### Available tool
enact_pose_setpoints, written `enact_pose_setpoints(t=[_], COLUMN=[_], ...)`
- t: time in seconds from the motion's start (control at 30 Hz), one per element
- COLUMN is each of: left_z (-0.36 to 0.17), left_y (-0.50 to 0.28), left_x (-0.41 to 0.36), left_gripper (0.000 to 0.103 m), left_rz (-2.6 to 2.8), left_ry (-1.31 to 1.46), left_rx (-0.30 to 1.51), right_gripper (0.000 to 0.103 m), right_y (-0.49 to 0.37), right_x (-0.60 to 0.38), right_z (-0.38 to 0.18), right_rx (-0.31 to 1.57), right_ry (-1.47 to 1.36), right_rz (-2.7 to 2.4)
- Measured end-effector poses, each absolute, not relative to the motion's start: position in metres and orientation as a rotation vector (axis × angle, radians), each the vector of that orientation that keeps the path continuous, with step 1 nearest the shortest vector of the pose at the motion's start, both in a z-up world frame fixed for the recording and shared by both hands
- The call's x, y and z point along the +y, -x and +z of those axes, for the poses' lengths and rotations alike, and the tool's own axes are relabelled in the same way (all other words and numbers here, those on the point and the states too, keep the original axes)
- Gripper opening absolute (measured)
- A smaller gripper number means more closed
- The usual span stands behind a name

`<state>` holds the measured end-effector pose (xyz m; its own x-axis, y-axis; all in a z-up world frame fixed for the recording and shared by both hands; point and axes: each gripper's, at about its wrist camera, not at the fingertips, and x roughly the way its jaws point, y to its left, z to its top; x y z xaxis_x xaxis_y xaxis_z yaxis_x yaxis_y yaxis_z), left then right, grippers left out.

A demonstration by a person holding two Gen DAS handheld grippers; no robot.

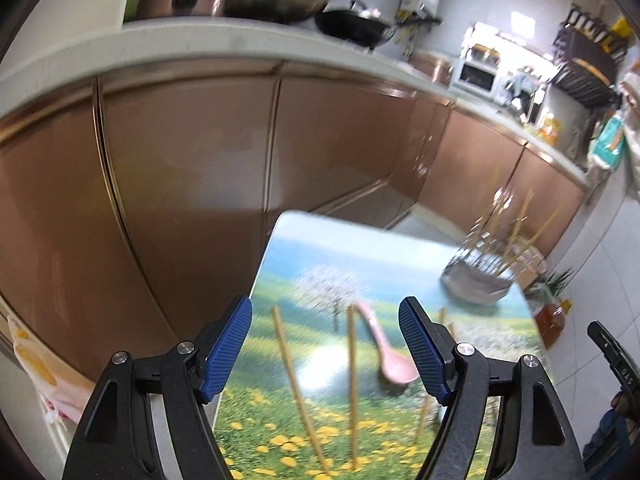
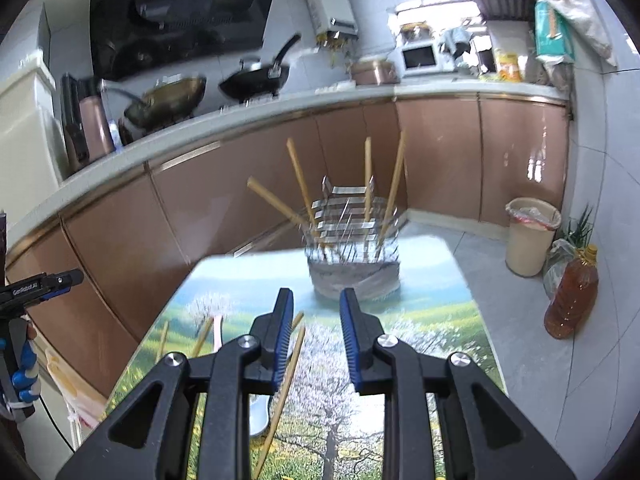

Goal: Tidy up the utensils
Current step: 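Move both open tools back down to the remaining chopsticks on the table, then close the left tool on a bamboo chopstick while the right tool grasps another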

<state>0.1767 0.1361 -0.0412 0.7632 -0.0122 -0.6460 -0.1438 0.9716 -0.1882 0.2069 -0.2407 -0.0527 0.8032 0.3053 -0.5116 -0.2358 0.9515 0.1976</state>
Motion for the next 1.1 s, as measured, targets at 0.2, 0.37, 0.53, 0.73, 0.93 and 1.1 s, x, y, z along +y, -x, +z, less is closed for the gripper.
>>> enact_pose_setpoints(t=[0.2, 0.37, 0.53, 0.73, 0.93, 1.1], left_z=[-0.090, -0.135, -0.169, -0.186, -0.196, -0.195], left_y=[-0.213, -0.242, -0.264, -0.282, -0.294, -0.299], left_x=[0.152, 0.163, 0.174, 0.173, 0.173, 0.166], left_gripper=[0.075, 0.072, 0.069, 0.065, 0.059, 0.056], left_rz=[0.102, 0.118, 0.137, 0.148, 0.164, 0.159], left_ry=[0.238, 0.253, 0.272, 0.252, 0.210, 0.175], left_rx=[0.864, 0.994, 1.082, 1.128, 1.152, 1.159], right_gripper=[0.023, 0.023, 0.023, 0.023, 0.022, 0.022], right_y=[-0.250, -0.292, -0.330, -0.361, -0.378, -0.382], right_x=[-0.213, -0.186, -0.161, -0.136, -0.125, -0.125], right_z=[-0.093, -0.128, -0.160, -0.187, -0.201, -0.205], right_rx=[0.753, 0.876, 0.975, 1.053, 1.089, 1.090], right_ry=[-0.076, -0.045, -0.007, 0.034, 0.069, 0.073], right_rz=[0.348, 0.383, 0.390, 0.377, 0.360, 0.364])
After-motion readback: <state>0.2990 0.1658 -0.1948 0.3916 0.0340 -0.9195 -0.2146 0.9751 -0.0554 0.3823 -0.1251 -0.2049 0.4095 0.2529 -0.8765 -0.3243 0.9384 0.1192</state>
